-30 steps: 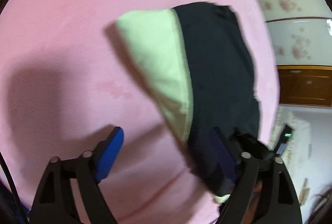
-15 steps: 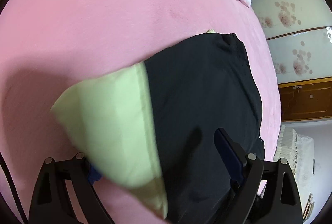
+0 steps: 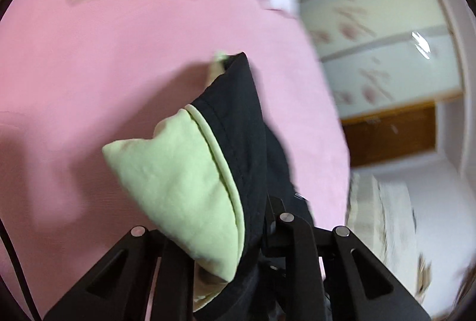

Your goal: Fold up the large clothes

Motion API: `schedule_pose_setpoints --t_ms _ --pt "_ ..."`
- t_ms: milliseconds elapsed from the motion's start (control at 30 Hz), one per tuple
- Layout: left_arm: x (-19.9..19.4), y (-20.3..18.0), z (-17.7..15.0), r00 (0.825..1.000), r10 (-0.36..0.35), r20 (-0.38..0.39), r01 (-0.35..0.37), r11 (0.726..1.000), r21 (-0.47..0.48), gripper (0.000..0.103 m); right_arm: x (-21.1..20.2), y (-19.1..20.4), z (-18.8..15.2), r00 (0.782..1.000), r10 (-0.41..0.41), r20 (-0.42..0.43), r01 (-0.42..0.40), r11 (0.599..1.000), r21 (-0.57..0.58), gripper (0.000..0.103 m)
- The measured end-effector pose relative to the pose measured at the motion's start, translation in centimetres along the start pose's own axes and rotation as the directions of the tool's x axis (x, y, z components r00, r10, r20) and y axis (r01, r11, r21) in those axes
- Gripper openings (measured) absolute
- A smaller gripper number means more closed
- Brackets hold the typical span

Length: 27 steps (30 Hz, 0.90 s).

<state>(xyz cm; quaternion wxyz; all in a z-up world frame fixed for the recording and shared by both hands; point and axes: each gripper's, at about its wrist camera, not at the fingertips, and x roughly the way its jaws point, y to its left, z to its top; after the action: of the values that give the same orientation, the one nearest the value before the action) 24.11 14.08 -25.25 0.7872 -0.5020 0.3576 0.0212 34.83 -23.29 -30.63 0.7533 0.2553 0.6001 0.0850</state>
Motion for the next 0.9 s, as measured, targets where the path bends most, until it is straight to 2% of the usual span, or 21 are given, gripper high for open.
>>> schedule_pose_setpoints --t_ms 67,133,267,367,500,600,667,767,900 --pt "-0.3 -2.8 -0.9 0.997 -0.07 -0.01 0.071 0.995 0.073 0.015 -0.2 -1.2 -0.3 0.998 0.065 -0.003 -0.065 0.998 0.009 0.0" --pt "-0.7 -5.7 -2.4 0.986 -0.164 -0.022 0.166 0.977 0.134 0.015 0.0 -2.6 -0.5 0.991 0.131 -0.004 -0.131 0.991 0.015 0.0" --pt "-0.9 -10.9 -5.9 0.972 -0.226 -0.063 0.235 0.935 0.268 0.015 0.1 -3.8 -0.8 0.978 0.205 -0.04 -0.206 0.979 -0.013 0.0" --pt "-0.3 -14.3 -9.6 0.96 -0.254 -0.113 0.278 0.904 0.325 0.015 0.0 -4.5 -0.6 0.967 0.24 -0.082 -0.243 0.969 -0.037 0.0" --pt "1.4 -18.3 -15.7 0.952 -0.22 -0.213 0.293 0.856 0.425 0.015 -0.4 -5.1 -0.6 0.952 0.275 -0.132 -0.292 0.947 -0.132 0.0" --pt "3.1 -19.4 -19.7 0.951 -0.169 -0.258 0.276 0.84 0.467 0.015 -0.5 -6.6 -0.1 0.931 0.331 -0.156 -0.354 0.922 -0.156 0.0" --pt "3.6 -19.3 -21.5 0.945 -0.162 -0.285 0.28 0.85 0.447 0.015 -0.7 -7.9 -0.3 0.912 0.375 -0.165 -0.398 0.906 -0.141 0.0" --pt "5.3 -19.4 -22.6 0.923 -0.155 -0.352 0.299 0.864 0.404 0.016 -1.4 -10.2 -0.5 0.889 0.42 -0.18 -0.439 0.895 -0.082 0.0" --pt "5.5 -19.9 -23.4 0.925 -0.108 -0.365 0.27 0.861 0.43 0.016 -3.4 -13.4 -0.6 0.878 0.437 -0.197 -0.438 0.898 0.041 0.0"
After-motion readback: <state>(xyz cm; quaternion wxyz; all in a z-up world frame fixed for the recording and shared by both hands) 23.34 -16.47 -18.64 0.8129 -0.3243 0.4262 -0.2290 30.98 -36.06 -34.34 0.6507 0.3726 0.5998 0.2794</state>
